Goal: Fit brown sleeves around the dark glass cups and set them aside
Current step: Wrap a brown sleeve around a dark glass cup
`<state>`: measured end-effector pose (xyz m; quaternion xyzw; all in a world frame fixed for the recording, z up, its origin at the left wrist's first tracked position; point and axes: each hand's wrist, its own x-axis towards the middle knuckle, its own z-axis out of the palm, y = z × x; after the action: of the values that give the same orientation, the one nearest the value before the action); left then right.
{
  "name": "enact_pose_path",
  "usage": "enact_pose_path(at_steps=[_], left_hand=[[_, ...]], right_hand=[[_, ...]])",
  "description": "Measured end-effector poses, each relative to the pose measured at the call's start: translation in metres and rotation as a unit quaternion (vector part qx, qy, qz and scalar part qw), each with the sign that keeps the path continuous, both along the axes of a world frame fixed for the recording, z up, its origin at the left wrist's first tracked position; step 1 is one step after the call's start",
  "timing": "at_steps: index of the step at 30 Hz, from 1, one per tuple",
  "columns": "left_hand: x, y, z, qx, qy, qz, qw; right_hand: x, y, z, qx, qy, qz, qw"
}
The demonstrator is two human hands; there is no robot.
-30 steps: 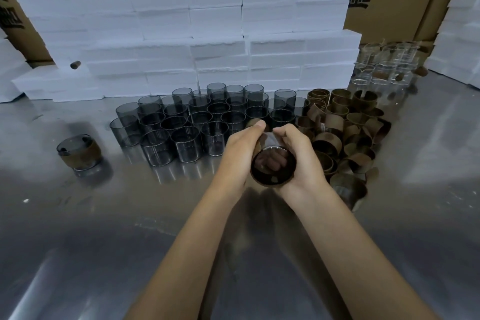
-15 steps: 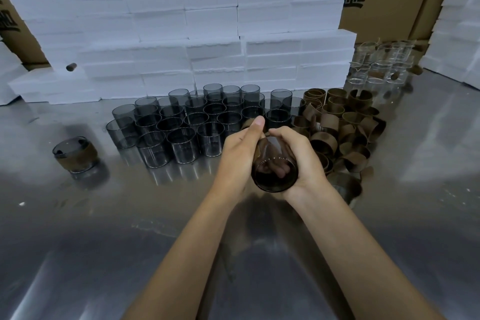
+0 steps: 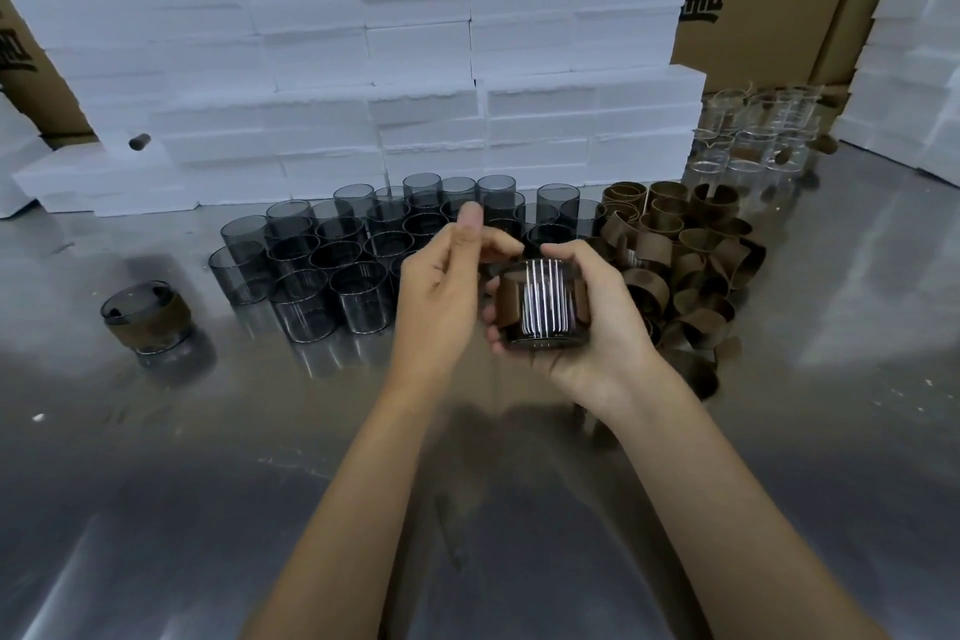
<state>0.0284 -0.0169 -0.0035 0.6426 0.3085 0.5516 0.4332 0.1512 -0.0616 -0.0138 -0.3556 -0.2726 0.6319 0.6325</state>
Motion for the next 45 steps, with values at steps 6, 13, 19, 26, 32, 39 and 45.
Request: enact_pose_path(at_steps=[6, 13, 19, 26, 32, 39, 45], left_hand=[[-0.001, -0.006, 0.004, 0.005, -0.002, -0.049, 0.999], [0.012, -0.021, -0.008, 0.196, 0.269, -0.067, 0.941], [0.010, -0.003, -0.014, 0.098, 0.158, 0.002, 0.983], [0.004, 0.010, -0.008, -0.213, -0.159, -0.094, 0.960], [0.005, 0.009, -0.007, -0.243, -0.202, -0.157, 0.936], [0.003, 0.011, -0.010, -0.208, -0.157, -0.117, 0.958], [0.004, 0.012, -0.013, -0.128, -0.092, -0.003, 0.988]], right_hand=[[0.011, -0.005, 0.004, 0.031, -0.007, -0.030, 0.999], [0.010, -0.001, 0.005, -0.011, 0.053, -0.138, 0.989], [0.011, 0.006, 0.006, -0.012, 0.030, -0.183, 0.983], [0.004, 0.000, 0.004, 0.073, -0.147, -0.212, 0.963], [0.005, 0.002, 0.005, 0.060, -0.102, -0.152, 0.981], [0.009, 0.005, -0.001, 0.069, -0.067, -0.112, 0.989], [0.008, 0.010, -0.006, 0.064, -0.039, -0.133, 0.988]])
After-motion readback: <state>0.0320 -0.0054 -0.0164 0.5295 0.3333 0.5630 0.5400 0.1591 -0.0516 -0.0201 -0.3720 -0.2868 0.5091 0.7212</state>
